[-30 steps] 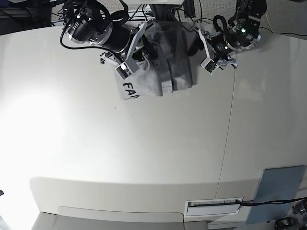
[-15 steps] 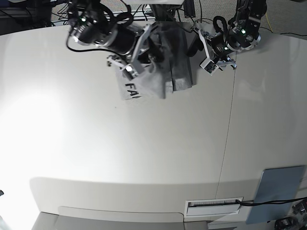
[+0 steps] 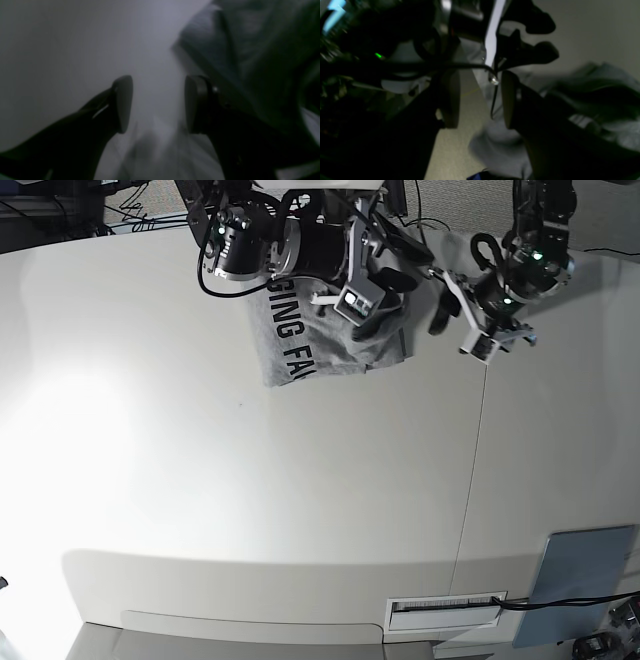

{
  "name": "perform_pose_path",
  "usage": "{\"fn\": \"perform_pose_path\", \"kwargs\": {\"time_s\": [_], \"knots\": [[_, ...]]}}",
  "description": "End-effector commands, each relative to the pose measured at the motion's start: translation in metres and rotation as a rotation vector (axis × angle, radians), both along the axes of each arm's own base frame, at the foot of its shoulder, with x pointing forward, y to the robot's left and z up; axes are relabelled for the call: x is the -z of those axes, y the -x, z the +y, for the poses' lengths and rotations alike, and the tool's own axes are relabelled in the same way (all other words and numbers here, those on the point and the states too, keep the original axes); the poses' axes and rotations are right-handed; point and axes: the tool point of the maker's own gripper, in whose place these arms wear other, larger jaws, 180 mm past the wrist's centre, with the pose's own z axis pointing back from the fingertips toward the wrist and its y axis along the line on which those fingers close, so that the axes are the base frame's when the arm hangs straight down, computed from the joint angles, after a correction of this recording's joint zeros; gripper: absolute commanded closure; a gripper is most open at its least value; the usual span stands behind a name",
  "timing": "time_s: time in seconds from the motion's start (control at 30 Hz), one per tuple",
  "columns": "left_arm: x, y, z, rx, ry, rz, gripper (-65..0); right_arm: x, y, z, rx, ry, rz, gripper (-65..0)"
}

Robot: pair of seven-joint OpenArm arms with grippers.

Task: Fold the T-shirt properly
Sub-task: 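Grasp the bundle with both grippers and lift it off the table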

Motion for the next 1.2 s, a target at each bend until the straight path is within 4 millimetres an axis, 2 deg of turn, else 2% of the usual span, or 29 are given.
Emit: {"fn": "perform_pose_path", "kwargs": {"time_s": [0.0,0.1,0.2,0.3,0.37,0.5,0.63,0.7,0.8,1.0,1.1,1.17], "knots": [[-0.014,-0.009,0.006,-0.018,0.013,-0.051,-31.9,-0.018,-0.003,0.004,0.000,-0.056,-0.035,-26.6],[-0.024,-0.015,0.016,-0.064,0.066,-0.069,-31.9,-0.023,-0.008,-0.001,0.012,-0.038,-0.072,-26.6],[-0.035,-0.016,0.018,-0.057,0.129,-0.087,-31.9,-0.024,-0.022,-0.015,0.070,0.002,-0.104,-26.6],[-0.047,-0.015,0.015,-0.035,0.192,-0.095,-31.9,-0.018,-0.046,-0.039,0.189,0.061,-0.114,-26.3],[-0.057,-0.012,0.006,0.010,0.237,-0.105,-31.3,-0.010,-0.063,-0.061,0.274,0.122,-0.125,-25.1],[-0.080,0.002,-0.026,0.178,0.346,-0.134,-25.0,0.004,-0.086,-0.101,0.402,0.228,-0.152,-16.3],[-0.095,0.009,-0.042,0.214,0.437,-0.125,-15.1,0.023,-0.098,-0.116,0.453,0.249,-0.122,-5.8],[-0.092,0.014,-0.051,0.240,0.454,-0.098,-8.8,0.035,-0.105,-0.120,0.461,0.283,-0.118,-1.7],[-0.080,0.029,-0.073,0.307,0.460,-0.023,-2.0,0.053,-0.122,-0.124,0.466,0.338,-0.118,0.0],[-0.045,0.066,-0.116,0.467,0.380,0.104,-1.5,0.103,-0.146,-0.136,0.448,0.479,-0.049,0.0],[-0.027,0.080,-0.126,0.508,0.351,0.153,-1.5,0.122,-0.152,-0.141,0.444,0.509,0.000,0.0],[-0.014,0.084,-0.127,0.511,0.331,0.176,-1.5,0.127,-0.155,-0.142,0.443,0.518,0.012,0.0]]}}
